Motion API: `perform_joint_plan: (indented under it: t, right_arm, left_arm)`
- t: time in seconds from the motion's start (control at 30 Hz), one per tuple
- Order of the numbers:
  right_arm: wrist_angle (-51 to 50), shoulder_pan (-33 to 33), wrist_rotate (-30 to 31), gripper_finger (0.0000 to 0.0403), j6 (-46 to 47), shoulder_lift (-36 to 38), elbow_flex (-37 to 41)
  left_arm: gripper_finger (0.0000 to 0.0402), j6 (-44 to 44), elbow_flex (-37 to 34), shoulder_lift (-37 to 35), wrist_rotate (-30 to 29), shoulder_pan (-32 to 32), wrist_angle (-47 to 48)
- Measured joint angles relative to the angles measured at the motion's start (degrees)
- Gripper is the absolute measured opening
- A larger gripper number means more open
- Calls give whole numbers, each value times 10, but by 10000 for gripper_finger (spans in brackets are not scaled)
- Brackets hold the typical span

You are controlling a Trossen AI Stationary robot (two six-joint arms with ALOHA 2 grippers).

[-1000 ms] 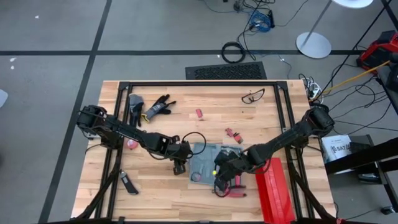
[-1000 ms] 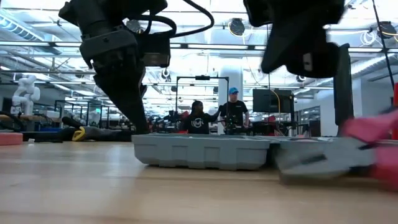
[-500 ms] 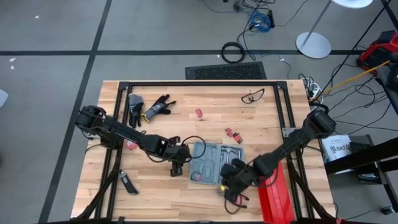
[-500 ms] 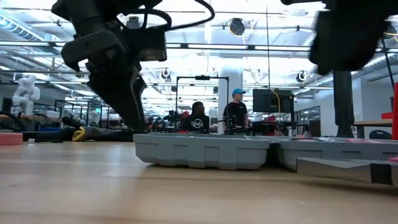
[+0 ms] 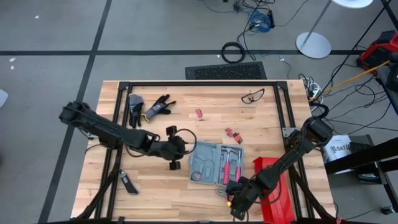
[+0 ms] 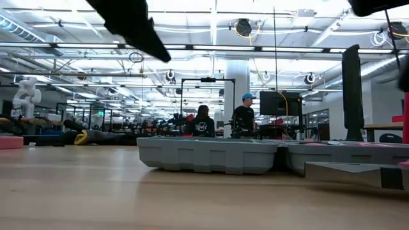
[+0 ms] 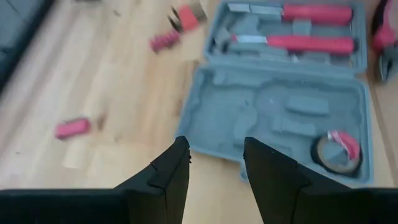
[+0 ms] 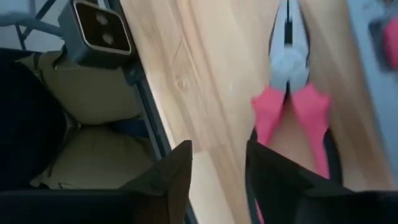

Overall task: Prefit tool cases
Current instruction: Put the red pliers into the gray prefit tools case

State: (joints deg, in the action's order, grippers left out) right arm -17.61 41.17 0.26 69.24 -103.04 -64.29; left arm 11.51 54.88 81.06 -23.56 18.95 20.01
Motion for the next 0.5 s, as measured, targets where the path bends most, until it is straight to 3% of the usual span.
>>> perform_joint_plan:
  t: [0.27,0.5]
  right_arm:
    - [-29,24,27,149,12,-21,0]
    - [-20,24,28,140,-12,-61,0]
  left_arm:
    - [157,-15,0,-33,-67,11,-1]
    - [157,-15,0,-32,-84,11,-2]
